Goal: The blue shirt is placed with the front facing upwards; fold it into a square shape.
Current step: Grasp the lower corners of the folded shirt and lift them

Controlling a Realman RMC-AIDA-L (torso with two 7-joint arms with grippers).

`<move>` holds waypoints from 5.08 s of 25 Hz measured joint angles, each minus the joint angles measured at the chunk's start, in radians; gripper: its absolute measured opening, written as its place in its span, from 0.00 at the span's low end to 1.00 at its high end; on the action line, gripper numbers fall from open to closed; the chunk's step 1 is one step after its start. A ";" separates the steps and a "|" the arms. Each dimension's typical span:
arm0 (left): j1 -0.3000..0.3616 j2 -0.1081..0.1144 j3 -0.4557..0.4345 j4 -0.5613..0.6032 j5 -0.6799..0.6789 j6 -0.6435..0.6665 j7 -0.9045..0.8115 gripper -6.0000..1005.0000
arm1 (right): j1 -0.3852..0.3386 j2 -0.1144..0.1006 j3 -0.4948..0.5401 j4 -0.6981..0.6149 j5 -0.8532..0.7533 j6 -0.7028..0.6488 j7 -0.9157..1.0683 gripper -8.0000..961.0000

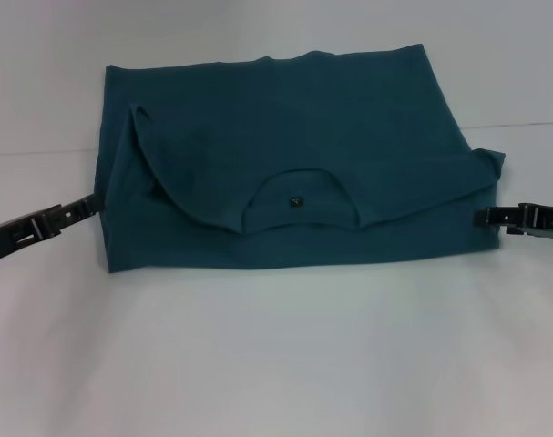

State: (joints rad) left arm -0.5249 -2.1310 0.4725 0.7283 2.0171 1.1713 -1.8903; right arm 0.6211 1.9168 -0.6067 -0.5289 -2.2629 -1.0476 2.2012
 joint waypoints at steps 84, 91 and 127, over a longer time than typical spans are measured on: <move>-0.041 -0.034 0.363 -0.103 0.005 -0.376 0.097 0.77 | -0.013 0.051 -0.016 -0.065 0.053 -0.005 -0.019 0.03; -0.047 -0.034 0.378 -0.100 0.005 -0.374 0.095 0.76 | -0.012 0.049 -0.016 -0.065 0.053 -0.004 -0.017 0.03; -0.052 -0.032 0.382 -0.089 0.029 -0.401 0.102 0.01 | -0.023 0.048 -0.014 -0.065 0.053 -0.001 -0.026 0.03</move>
State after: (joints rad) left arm -0.5767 -2.1629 0.8548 0.6397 2.0462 0.7700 -1.7885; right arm 0.5985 1.9646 -0.6212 -0.5936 -2.2103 -1.0488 2.1753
